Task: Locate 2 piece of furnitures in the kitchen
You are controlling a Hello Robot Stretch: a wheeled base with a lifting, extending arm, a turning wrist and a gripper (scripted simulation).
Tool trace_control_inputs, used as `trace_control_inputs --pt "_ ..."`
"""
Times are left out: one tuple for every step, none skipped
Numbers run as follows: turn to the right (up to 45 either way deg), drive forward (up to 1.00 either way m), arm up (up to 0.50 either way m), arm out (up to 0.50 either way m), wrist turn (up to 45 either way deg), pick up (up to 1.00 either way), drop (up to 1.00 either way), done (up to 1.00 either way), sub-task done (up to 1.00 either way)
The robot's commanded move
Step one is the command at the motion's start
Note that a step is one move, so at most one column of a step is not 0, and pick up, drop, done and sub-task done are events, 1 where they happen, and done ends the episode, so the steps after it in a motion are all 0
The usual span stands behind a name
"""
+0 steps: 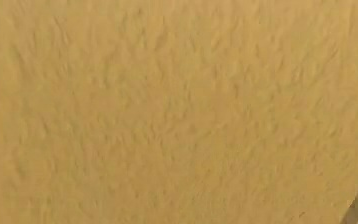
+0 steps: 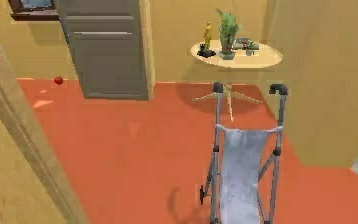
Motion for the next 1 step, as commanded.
trace_control_inputs --pt "45.0 0.0 0.0 0.0 0.0 0.0 0.0 0.0 0.0"
